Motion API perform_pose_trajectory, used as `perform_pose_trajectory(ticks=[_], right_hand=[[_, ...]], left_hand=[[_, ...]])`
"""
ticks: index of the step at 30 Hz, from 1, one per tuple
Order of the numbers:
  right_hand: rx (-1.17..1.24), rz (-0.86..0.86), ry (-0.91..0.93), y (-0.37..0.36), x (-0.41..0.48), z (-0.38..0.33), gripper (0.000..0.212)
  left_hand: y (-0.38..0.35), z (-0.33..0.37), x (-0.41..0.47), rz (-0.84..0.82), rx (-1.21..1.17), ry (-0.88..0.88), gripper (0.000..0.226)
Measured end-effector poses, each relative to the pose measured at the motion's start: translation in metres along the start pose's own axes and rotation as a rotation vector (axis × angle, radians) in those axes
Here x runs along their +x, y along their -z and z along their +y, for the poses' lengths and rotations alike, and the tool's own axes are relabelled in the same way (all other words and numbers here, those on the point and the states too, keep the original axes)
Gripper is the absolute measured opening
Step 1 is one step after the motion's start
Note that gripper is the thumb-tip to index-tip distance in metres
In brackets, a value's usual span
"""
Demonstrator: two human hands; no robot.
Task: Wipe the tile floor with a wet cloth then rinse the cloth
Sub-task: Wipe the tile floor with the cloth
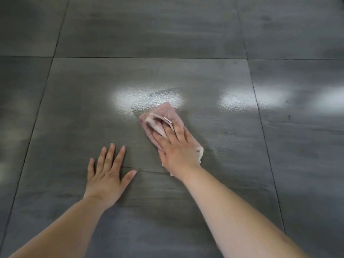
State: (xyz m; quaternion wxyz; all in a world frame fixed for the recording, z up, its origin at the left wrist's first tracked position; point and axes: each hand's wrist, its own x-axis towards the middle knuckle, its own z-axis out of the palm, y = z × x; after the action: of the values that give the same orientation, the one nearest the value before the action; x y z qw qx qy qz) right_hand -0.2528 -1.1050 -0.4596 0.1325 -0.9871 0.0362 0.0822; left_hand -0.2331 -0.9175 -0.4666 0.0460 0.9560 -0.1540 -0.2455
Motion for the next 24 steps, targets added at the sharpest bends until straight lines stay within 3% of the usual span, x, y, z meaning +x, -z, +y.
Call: perform_pose_trajectory(ticks=[2,4,6,9,11,14,18,22,24], right_hand=[[-0.147,0.052,0.074,0.006,-0.02,0.044,0.047],[-0.186,0.067,-0.087,0.006,-0.063,0.113,0.046],[-0.095,0.097,-0.459,0.018,-0.117,0.166,0.052],[0.169,0.202,-1.132,0.032,-0.151,0.175,0.061],[0.22,0.229,-1.357,0.027,-0.134,0.147,0.057],[0.192,0.189,-1.139,0.014,-0.096,0.087,0.065],[0.101,0.2,-0.513,-0.024,-0.098,0.017,0.066],[0.036,0.117,-0.109,-0.026,-0.114,0.051,0.044],[-0.052,0.117,-0.085,-0.018,-0.13,0.094,0.041]], left_hand=[[0.005,-0.005,0.002,-0.023,0.024,-0.018,0.089],[0.006,-0.005,0.002,-0.022,0.025,-0.03,0.09],[0.005,-0.004,0.001,-0.012,0.027,-0.035,0.096],[0.006,-0.002,0.001,-0.012,0.042,-0.032,0.102],[0.007,0.001,0.0,-0.018,0.037,-0.029,0.101],[0.004,0.004,-0.002,0.061,0.001,-0.027,0.098],[0.003,0.012,-0.007,0.122,-0.035,-0.017,0.069],[0.004,0.01,-0.004,0.142,-0.042,-0.032,0.064],[0.006,0.004,-0.004,0.128,-0.041,-0.056,0.064]])
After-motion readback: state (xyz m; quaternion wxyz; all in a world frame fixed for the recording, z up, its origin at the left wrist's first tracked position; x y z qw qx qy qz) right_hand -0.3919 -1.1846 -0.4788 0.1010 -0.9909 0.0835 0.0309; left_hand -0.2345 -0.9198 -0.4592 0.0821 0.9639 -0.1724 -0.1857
